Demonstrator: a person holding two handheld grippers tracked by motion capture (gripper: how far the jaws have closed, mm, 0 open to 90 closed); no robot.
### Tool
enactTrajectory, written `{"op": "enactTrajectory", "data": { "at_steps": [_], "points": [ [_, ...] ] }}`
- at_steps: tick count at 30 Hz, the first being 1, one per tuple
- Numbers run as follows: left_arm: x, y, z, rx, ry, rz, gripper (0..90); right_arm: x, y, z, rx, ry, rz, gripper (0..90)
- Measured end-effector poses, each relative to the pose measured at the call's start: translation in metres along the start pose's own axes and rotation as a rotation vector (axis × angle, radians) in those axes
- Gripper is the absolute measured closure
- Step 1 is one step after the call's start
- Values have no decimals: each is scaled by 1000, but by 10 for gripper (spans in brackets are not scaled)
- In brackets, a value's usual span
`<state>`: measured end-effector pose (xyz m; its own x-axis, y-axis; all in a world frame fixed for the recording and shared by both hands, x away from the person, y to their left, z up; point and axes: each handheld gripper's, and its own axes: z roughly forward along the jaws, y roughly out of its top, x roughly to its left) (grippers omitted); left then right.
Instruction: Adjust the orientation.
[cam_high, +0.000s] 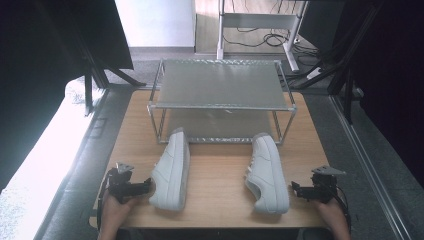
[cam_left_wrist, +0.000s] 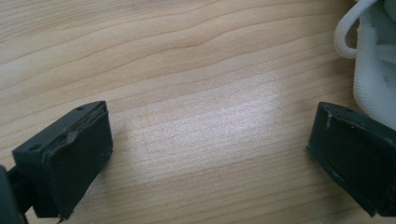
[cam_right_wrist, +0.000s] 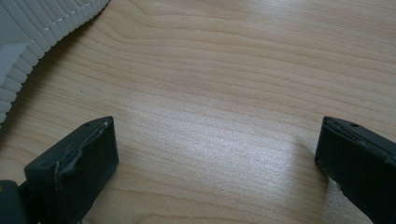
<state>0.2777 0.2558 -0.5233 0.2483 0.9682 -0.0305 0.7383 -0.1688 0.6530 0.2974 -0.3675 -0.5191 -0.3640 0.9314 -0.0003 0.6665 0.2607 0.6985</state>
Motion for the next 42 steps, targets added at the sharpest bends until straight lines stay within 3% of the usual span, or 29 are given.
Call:
{"op": "enactTrajectory", "data": {
  "at_steps": [23,27,34,38,42],
  "points": [
    [-2,-1,-1,0,1,-5,0,0,0,0,0,6,-1,0],
    [-3,-1,-2,3,-10,-1,0,-1,0,-1,-1,8,1,0],
    [-1,0,-6,4,-67,-16,21,0,0,0,1,3,-1,0],
    [-3,2,-9,-9,-61,-3,14,1,0,0,2,0,2,0],
    [-2,5,-13,-25,-70,-16,0,1,0,0,1,-1,1,0]
  ]
}}
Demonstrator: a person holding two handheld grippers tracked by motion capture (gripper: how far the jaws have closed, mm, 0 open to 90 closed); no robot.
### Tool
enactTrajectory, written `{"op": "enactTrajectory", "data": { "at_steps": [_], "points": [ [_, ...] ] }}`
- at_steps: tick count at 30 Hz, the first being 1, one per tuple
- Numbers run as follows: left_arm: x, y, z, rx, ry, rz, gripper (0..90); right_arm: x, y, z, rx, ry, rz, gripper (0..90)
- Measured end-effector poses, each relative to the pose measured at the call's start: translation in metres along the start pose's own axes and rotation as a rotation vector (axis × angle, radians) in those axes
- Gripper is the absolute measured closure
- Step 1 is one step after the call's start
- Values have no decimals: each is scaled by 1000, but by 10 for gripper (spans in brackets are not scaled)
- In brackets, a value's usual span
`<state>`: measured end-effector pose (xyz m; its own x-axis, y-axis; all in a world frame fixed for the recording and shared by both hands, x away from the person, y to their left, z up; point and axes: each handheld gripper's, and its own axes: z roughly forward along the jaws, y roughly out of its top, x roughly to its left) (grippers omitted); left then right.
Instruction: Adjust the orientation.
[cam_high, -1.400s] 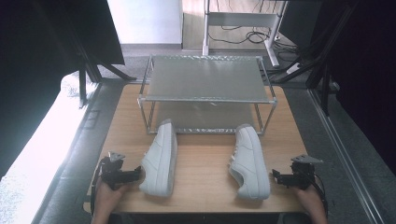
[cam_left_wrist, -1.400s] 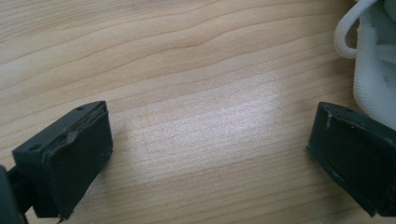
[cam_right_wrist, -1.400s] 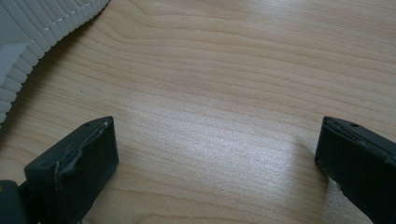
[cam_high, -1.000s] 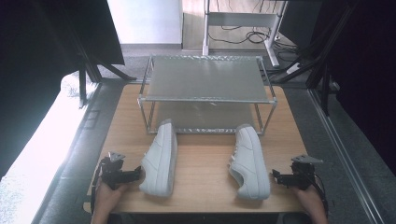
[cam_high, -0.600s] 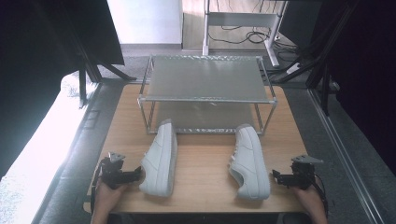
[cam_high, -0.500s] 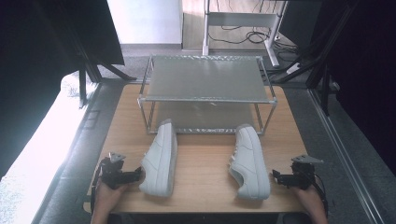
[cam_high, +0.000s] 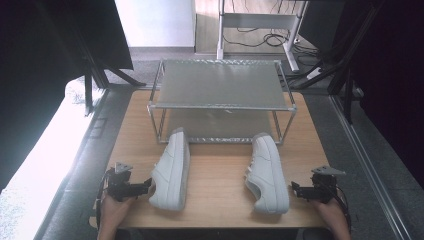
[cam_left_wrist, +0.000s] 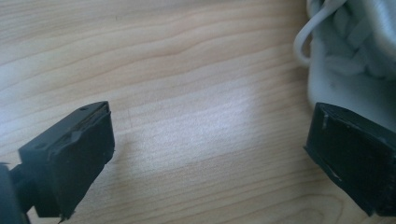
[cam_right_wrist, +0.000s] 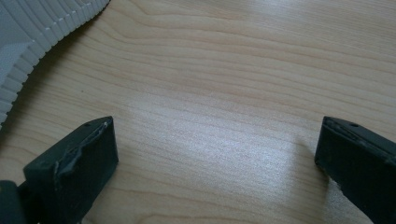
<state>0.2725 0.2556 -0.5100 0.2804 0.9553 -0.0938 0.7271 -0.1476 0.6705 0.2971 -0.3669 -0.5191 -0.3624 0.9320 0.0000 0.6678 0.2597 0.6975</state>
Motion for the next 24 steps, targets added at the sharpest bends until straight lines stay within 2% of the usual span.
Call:
{"op": "enactTrajectory", "data": {
  "at_steps": [4,8,14,16,19,24],
  "points": [
    [-3,3,1,5,-11,9,0,0,0,0,0,0,0,0],
    [-11,6,3,14,-22,37,0,0,0,0,0,0,0,0],
    [-21,11,-2,-17,-47,50,0,0,0,0,0,0,0,0],
    [-24,13,-4,-14,-36,72,0,0,0,0,0,0,0,0],
    [-28,15,-7,-19,-43,88,0,0,0,0,0,-1,1,0],
    [-33,18,-10,-29,-46,102,0,0,0,0,0,-1,1,0]
  ]
}}
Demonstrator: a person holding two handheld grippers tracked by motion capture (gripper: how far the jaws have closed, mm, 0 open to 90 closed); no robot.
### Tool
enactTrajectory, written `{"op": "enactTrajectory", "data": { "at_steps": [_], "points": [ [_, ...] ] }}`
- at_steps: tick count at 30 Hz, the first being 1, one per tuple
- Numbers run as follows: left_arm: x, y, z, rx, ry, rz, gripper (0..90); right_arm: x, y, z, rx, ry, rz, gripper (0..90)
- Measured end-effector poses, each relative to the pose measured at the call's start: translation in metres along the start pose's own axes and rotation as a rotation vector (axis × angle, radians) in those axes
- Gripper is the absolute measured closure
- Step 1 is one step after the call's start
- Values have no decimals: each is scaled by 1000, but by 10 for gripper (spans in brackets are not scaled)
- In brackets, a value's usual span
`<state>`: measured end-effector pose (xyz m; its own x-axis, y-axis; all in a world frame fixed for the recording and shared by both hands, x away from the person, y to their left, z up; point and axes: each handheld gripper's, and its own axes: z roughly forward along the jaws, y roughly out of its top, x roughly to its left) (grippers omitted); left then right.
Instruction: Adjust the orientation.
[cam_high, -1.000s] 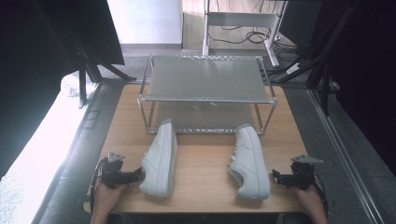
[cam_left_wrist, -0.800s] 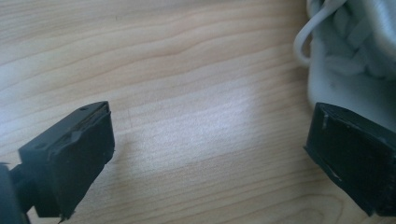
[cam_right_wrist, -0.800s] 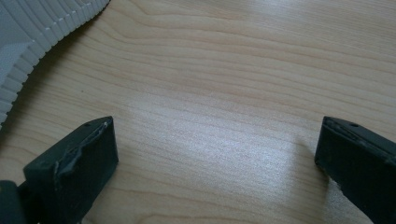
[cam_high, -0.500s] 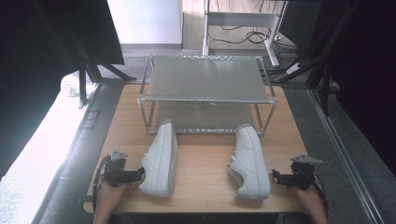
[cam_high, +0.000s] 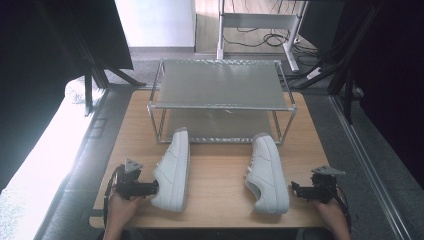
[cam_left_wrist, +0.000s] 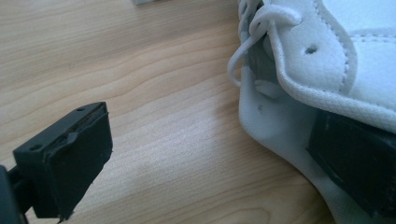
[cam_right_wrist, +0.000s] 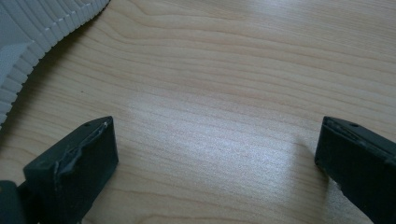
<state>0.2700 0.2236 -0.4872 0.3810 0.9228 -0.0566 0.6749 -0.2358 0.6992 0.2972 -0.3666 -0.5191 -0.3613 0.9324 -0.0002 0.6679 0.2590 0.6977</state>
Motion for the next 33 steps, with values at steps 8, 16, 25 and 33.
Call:
{"op": "enactTrajectory", "data": {
  "at_steps": [8,16,25,33],
  "points": [
    [-11,7,-6,-33,-32,15,0,0,0,0,0,-1,1,0],
    [-23,14,-6,-46,-71,37,0,0,0,0,0,-1,1,0],
    [-27,20,-14,-67,-102,39,0,0,0,0,0,-1,1,0],
    [-22,24,-30,-102,-91,29,0,0,0,0,0,-1,0,0]
  ]
}}
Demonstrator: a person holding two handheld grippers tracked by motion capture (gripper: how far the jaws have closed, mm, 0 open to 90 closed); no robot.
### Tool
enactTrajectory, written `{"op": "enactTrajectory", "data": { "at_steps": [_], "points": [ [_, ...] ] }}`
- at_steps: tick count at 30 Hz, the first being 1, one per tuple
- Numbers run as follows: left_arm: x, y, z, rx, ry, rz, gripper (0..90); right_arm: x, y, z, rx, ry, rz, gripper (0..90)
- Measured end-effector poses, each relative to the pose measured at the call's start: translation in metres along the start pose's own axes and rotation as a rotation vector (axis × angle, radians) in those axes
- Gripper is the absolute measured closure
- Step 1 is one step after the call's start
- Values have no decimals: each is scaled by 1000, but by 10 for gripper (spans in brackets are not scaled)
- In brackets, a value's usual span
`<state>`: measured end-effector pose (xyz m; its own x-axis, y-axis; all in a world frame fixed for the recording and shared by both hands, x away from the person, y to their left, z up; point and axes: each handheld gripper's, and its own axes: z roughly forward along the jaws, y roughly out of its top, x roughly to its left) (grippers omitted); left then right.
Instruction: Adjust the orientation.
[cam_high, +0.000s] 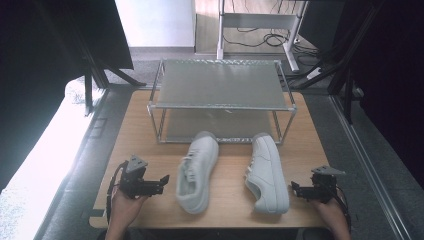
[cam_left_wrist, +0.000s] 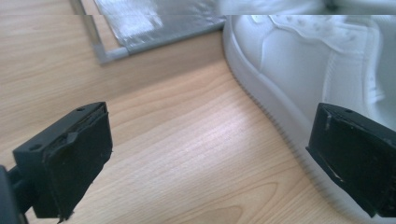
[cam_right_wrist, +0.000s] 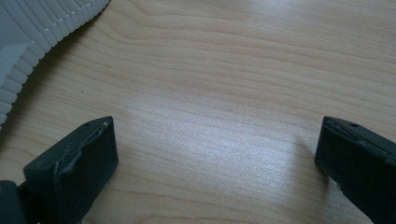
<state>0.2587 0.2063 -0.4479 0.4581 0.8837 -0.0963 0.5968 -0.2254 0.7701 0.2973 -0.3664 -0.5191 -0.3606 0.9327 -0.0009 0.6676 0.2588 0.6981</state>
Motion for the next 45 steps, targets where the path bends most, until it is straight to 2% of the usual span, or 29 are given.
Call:
{"op": "enactTrajectory", "data": {
  "at_steps": [7,10,13,20,23,27,30,40,45],
  "points": [
    [8,-5,-2,1,17,-14,0,1,0,0,0,0,-1,0],
    [9,-9,2,25,38,-3,0,1,0,0,0,1,-1,0],
    [13,-15,9,48,36,-7,0,1,0,0,1,1,-1,0],
    [23,-38,32,134,38,-34,0,1,0,0,1,1,-1,0],
    [30,-47,44,197,54,-39,0,1,0,0,1,2,-1,0],
    [34,-50,48,175,74,-37,0,1,0,0,0,2,-2,0],
    [32,-52,50,169,96,1,0,1,0,0,0,3,-1,0],
    [31,-52,50,166,102,-4,0,0,1,-2,10,12,-3,5],
    [31,-52,50,165,105,-6,0,2,6,-8,-6,14,2,6]
  ]
}}
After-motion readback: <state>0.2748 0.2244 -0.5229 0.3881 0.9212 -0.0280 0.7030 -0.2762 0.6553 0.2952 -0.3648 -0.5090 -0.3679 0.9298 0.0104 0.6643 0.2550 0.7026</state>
